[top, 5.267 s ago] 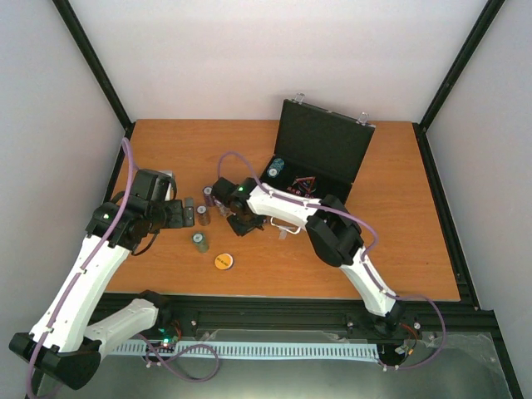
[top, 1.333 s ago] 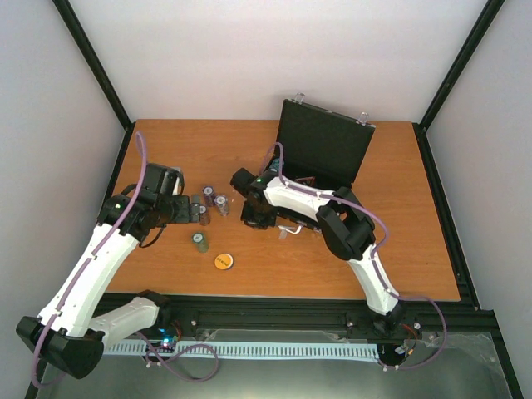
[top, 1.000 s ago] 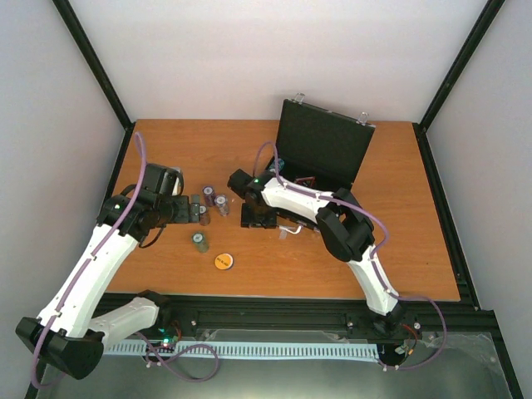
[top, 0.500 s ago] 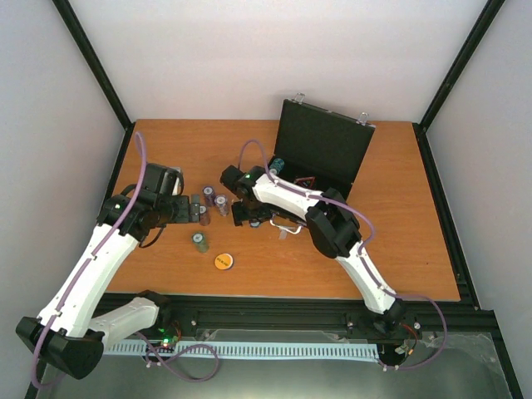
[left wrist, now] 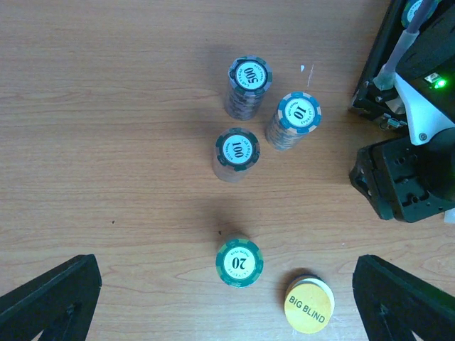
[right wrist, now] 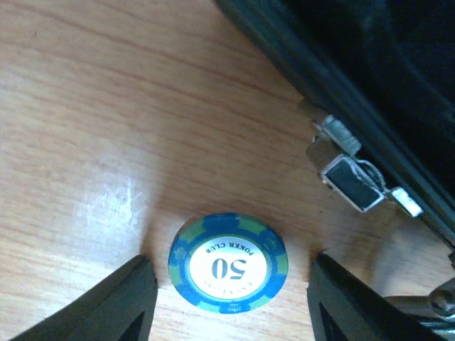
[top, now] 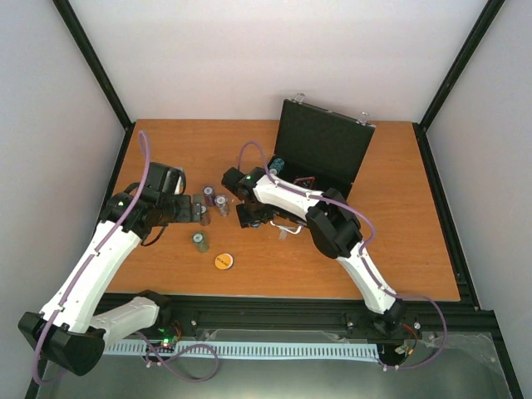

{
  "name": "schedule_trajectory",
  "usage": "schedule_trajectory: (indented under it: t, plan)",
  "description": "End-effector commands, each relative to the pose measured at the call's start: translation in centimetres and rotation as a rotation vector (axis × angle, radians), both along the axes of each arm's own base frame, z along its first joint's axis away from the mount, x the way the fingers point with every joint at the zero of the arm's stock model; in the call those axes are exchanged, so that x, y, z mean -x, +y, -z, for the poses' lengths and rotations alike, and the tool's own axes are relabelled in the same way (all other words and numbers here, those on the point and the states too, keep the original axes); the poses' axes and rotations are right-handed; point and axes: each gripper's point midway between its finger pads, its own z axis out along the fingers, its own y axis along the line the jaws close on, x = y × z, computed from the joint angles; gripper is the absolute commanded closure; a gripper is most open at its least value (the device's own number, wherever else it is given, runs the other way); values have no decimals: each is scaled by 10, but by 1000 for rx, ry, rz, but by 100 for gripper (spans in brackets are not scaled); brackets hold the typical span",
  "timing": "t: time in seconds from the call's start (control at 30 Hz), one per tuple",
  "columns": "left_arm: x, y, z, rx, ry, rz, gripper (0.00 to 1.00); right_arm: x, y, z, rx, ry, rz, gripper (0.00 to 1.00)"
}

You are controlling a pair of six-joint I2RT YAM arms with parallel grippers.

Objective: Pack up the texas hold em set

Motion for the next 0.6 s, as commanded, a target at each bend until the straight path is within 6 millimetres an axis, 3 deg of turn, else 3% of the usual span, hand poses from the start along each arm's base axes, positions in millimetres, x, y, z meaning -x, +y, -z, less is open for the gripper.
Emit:
schedule_trajectory:
  t: [0.0,0.07,0.33,0.57]
  plan:
    - [-5,-4,-3,11,-19,17,0,20,-8,27,51,66,-31,46]
    - [-5,-4,-3,9,-19,17,0,21,-10,30,55,70,-29,55]
    - [-5,-3,-3,4,-19,19,0,23,-8,31,50,70,-42,62]
    - [-7,-3,-5,0,-25,21,0,20,0,3,11,41,-51,62]
